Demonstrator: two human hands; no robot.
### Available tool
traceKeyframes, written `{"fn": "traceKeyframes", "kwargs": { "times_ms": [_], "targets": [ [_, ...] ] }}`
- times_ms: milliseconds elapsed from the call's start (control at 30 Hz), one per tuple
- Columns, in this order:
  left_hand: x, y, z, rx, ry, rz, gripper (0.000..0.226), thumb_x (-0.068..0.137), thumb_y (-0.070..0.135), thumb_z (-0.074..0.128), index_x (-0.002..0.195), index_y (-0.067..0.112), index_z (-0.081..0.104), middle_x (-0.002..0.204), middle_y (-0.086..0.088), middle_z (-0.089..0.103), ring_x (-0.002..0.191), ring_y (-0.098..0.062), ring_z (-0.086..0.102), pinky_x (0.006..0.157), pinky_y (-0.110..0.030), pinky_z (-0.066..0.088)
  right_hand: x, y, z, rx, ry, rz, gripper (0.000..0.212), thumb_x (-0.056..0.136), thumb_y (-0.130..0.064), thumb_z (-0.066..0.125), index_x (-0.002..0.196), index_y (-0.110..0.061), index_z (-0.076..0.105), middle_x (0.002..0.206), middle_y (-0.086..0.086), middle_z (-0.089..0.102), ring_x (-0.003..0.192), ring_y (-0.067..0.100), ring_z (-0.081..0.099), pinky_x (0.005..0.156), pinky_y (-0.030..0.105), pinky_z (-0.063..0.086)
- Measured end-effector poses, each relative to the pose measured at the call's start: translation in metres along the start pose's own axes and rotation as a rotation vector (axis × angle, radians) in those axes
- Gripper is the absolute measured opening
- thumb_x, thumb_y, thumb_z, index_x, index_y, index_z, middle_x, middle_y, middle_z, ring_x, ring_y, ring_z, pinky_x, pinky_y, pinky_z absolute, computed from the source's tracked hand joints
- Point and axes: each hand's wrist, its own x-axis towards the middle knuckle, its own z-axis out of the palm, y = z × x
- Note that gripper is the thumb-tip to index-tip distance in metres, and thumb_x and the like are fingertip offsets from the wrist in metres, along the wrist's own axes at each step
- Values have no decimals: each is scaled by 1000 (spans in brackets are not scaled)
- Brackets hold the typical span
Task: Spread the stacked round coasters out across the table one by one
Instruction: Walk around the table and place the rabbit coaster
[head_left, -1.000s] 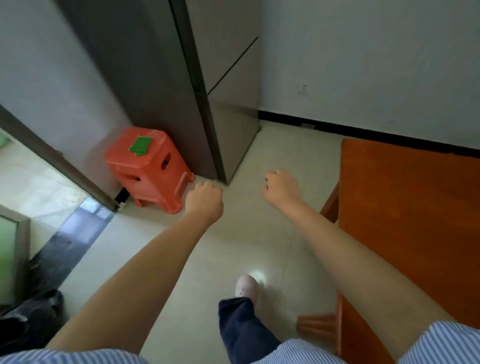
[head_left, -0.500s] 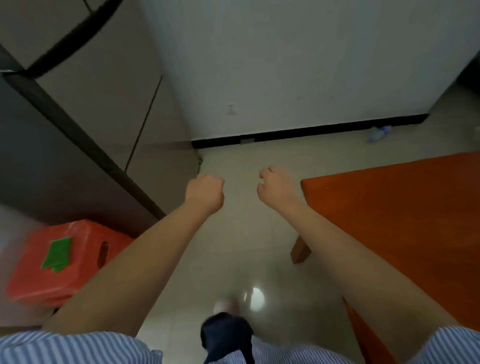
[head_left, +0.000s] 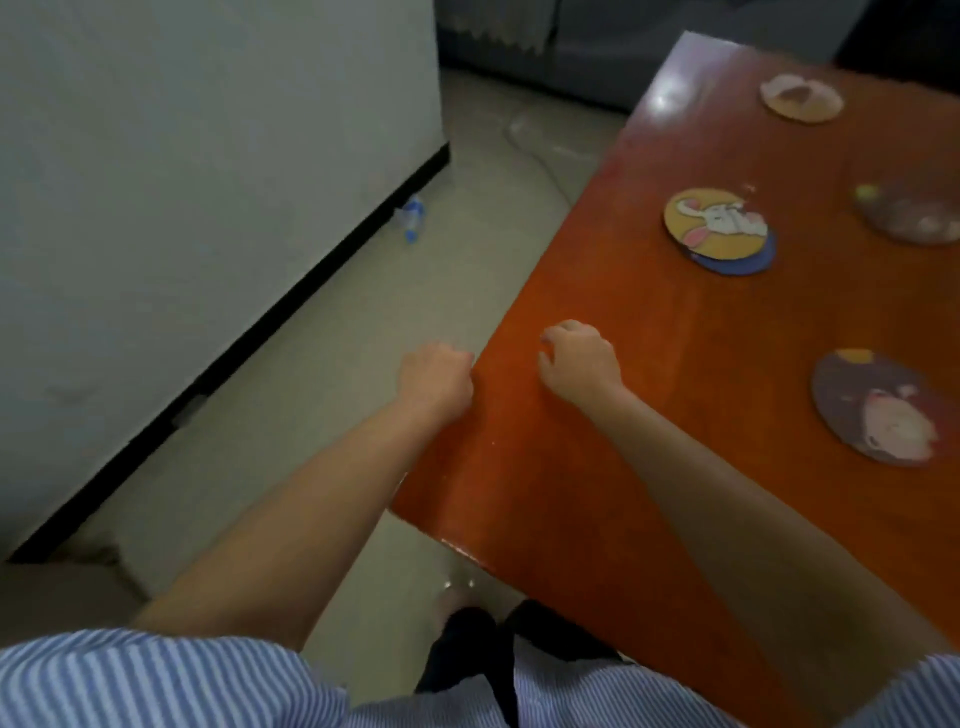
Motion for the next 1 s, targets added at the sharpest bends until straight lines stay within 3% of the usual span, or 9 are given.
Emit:
{"fn": "traceKeyframes", "kwargs": {
  "times_ms": [133,267,367,467,567,667,867,1000],
  "targets": [
    [61,47,11,16,-17,170,23,89,20,46,102,5,58,109,-18,59,103,-36,55,80,-41,49,21,65,-6,30,45,199,26,91,-15,48,109,-3,62,112,15,64,103,30,58,86,40,51],
    [127,89,23,-16,0,270,25,91,23,46,103,5,57,110,-16,57,106,-32,51,83,-41,48,60,125,-13,47,97,301,30,92,-19,50,116,-4,58,115,15,63,105,30,57,87,39,51],
    [175,110,36,-53,17,307,34,92,28,45,119,8,53,130,-16,51,122,-31,44,96,-40,44,100,168,-15,58,146,353,31,94,-21,50,117,-2,57,118,16,62,109,31,55,90,40,49],
    [204,115,54,-84,-5,284,51,95,36,39,141,16,31,151,-13,31,141,-29,24,114,-41,26,140,202,-16,89,175,415,38,94,-24,50,124,-2,52,124,17,58,115,32,50,94,40,45],
    [211,108,73,-96,34,261,54,95,39,35,143,17,28,154,-9,25,145,-23,15,118,-40,13,177,225,-12,78,183,400,40,92,-28,53,123,-2,52,126,16,55,117,32,47,96,41,42],
    [212,107,78,-113,99,279,52,93,35,41,140,13,36,151,-11,33,143,-25,23,116,-42,16,206,235,-9,-1,158,421,35,92,-30,53,113,-3,54,124,16,54,116,33,46,96,42,41],
    [211,111,77,-144,134,268,51,89,33,39,135,11,44,146,-14,41,139,-29,31,114,-45,21,218,232,-6,-221,135,358,21,90,1,42,102,4,59,112,23,59,104,39,55,80,42,48],
    [210,110,77,-137,119,277,48,92,32,42,136,12,42,148,-13,39,141,-27,28,115,-44,19,207,229,-21,-235,169,340,24,87,5,41,106,3,55,111,24,59,93,39,60,65,38,47]
  ]
}}
